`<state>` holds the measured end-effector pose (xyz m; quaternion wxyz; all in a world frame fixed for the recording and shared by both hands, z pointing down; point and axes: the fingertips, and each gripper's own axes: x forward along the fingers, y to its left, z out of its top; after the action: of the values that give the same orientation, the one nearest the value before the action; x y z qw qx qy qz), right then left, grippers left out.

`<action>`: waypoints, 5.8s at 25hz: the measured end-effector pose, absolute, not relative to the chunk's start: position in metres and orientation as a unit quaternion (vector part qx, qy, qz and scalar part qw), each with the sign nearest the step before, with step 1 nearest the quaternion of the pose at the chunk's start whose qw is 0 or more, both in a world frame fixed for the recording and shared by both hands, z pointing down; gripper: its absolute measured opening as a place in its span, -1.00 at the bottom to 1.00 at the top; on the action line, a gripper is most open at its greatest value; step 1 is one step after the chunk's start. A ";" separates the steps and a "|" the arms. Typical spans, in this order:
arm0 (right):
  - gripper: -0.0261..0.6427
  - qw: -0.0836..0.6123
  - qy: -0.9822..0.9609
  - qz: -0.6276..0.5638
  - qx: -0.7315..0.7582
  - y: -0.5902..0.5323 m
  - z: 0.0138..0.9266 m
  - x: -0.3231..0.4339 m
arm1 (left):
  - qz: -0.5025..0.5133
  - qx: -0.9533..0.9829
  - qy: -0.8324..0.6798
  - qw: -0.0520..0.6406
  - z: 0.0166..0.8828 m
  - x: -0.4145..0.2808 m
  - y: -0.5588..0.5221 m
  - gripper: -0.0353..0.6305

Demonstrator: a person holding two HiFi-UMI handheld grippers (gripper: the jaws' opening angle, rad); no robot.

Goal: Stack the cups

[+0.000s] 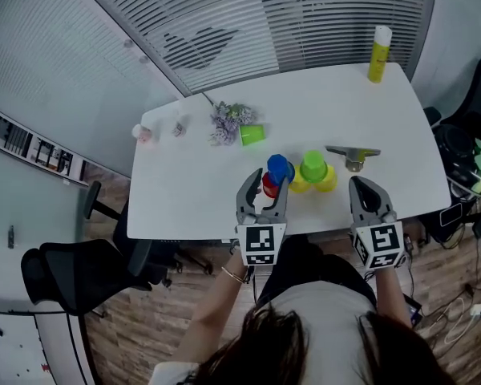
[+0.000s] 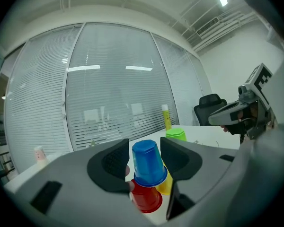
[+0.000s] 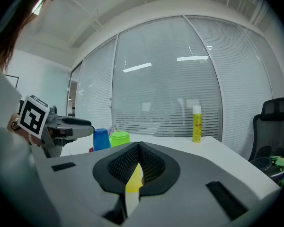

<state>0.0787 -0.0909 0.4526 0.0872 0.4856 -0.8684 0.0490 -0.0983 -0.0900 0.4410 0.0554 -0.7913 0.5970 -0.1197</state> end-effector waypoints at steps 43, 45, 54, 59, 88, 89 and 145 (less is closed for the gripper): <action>-0.84 0.081 -0.787 0.095 0.604 -0.118 0.429 0.054 | -0.249 -0.860 0.443 -0.045 0.442 -0.213 -0.171 -0.63; -0.84 0.085 -0.783 0.096 0.609 -0.117 0.429 0.055 | -0.265 -0.864 0.426 -0.046 0.447 -0.212 -0.179 -0.59; -0.84 0.095 -0.754 0.108 0.641 -0.111 0.436 0.064 | -0.348 -0.867 0.353 -0.054 0.479 -0.203 -0.212 -0.37; -0.84 0.098 -0.740 0.117 0.655 -0.109 0.442 0.069 | -0.384 -0.863 0.324 -0.052 0.497 -0.196 -0.229 -0.32; -0.84 0.109 -0.683 0.147 0.708 -0.099 0.459 0.132 | -0.651 -0.740 0.169 -0.006 0.620 -0.177 -0.271 -0.09; -0.84 0.108 -0.681 0.147 0.709 -0.098 0.459 0.134 | -0.651 -0.739 0.171 -0.006 0.621 -0.177 -0.272 -0.10; -0.84 0.073 -0.812 0.086 0.573 -0.091 0.429 0.161 | 0.064 -0.822 0.545 -0.148 0.356 -0.115 -0.167 -0.12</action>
<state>0.1607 -0.0907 0.4294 0.0733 0.5729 -0.8118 0.0856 -0.1152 -0.1672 0.3558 -0.1482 -0.8225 0.5454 0.0639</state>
